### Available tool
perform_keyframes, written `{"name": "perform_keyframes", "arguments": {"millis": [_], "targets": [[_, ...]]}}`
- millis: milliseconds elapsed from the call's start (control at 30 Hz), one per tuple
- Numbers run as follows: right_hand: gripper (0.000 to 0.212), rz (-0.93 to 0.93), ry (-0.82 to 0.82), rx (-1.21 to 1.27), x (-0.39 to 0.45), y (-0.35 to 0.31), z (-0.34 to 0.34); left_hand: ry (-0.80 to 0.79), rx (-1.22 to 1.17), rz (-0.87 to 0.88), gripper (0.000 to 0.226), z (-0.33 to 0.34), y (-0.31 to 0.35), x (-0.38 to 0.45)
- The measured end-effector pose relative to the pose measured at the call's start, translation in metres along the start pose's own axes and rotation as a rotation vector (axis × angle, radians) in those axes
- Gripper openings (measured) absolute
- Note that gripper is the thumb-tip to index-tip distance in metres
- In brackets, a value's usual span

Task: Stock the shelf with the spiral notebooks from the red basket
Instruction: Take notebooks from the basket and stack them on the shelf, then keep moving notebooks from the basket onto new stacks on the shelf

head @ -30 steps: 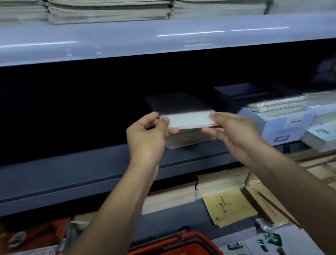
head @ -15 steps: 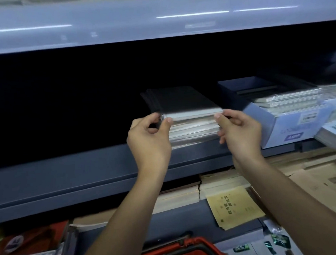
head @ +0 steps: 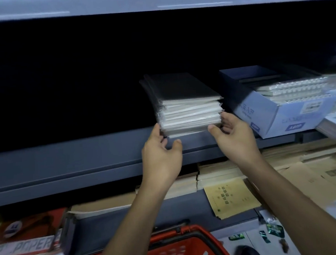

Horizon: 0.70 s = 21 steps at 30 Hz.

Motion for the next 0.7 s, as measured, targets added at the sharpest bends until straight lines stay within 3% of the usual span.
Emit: {"name": "perform_keyframes", "arguments": {"millis": [267, 533, 700], "targets": [[0.06, -0.015, 0.039, -0.055, -0.023, 0.002, -0.001, -0.013, 0.0, -0.018, 0.07, 0.001, 0.001, -0.014], [0.052, -0.03, 0.141, 0.131, -0.06, -0.013, -0.004, -0.045, -0.095, 0.008, 0.072, -0.017, 0.008, -0.04], [0.047, -0.025, -0.015, 0.081, -0.111, -0.021, 0.029, -0.031, -0.032, 0.029, 0.068, -0.035, 0.001, -0.082]]}}
Point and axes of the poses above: each hand's wrist, its own x-axis towards the middle knuckle, its own z-axis out of the palm, y = z × x, the point moved 8 cm from there along x, towards the middle knuckle, and after that the axes turned 12 degrees about -y, right-handed, at the moved point
